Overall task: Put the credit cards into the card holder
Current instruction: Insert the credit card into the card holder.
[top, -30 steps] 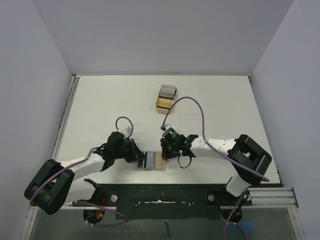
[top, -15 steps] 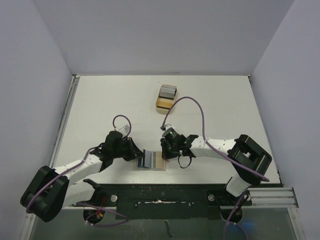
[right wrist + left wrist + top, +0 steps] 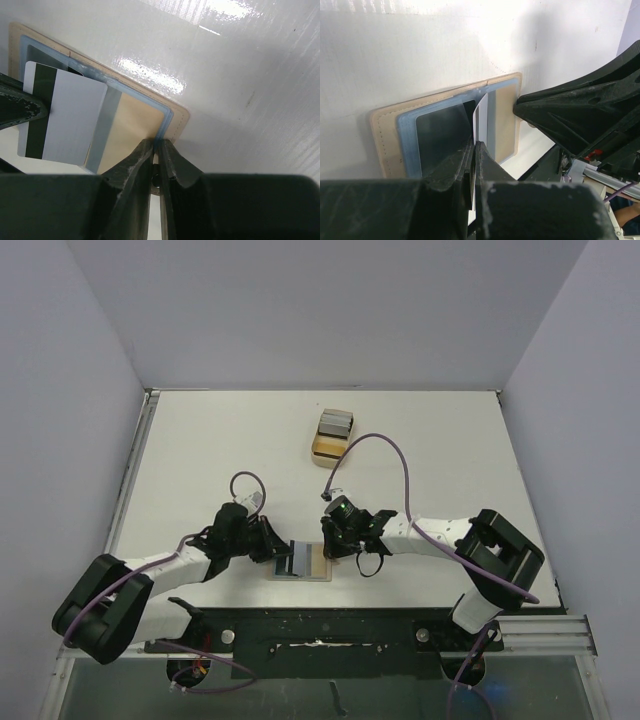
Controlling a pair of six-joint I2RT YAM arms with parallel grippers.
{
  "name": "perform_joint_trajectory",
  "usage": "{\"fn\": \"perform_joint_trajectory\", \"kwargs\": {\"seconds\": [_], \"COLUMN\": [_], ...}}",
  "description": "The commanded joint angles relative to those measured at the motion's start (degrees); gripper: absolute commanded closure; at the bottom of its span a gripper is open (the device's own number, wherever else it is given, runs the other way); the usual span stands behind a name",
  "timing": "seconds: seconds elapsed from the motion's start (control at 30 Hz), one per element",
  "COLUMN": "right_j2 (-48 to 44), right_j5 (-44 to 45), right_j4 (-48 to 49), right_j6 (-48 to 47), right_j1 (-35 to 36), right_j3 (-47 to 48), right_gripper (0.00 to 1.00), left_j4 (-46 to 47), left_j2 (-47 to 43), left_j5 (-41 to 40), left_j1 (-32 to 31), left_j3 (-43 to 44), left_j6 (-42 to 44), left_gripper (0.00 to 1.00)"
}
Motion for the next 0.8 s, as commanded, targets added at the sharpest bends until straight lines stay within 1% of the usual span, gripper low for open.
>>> {"fn": "perform_joint_trajectory", "kwargs": {"seconds": [0.0,0.23,0.4,0.47,0.6,0.77], "right_j2": [0.26,0.34,0.34,0.26,0.42,0.48], "right_j5": [1.53,1.38,1.26,1.28,1.18,1.05], "right_j4": [0.43,0.74,0.64,0.67,0.91,1.03], "right_j6": [-0.96,-1.04,-1.14,-1.12,-1.07,-0.40], "right_j1": [0.50,0.48,0.52,0.51,0.49,0.50], "right_j3": [-1.89,-2.03,-2.01,-2.07,-2.12,-2.09], "right_gripper": [0.89,0.89,0.89,0.89,0.89,0.89], "left_j4": [4.80,3.31,-2.14,-2.65,1.17,9.15], "left_j2": [1.64,2.06,0.67,-0.42,-0.04,3.76], "left_j5": [1.47,1.03,0.17,0.03,0.34,0.51], "left_j1": [0.29,0.29,0.29,0.29,0.30,-0.01], "left_j3": [-0.78,-0.22,1.42,1.32,-0.24,-2.55], "left_j6": [0.36,1.25,2.28,2.39,0.87,-2.37], "left_gripper": [1.00,1.00,1.00,1.00,1.00,1.00]}}
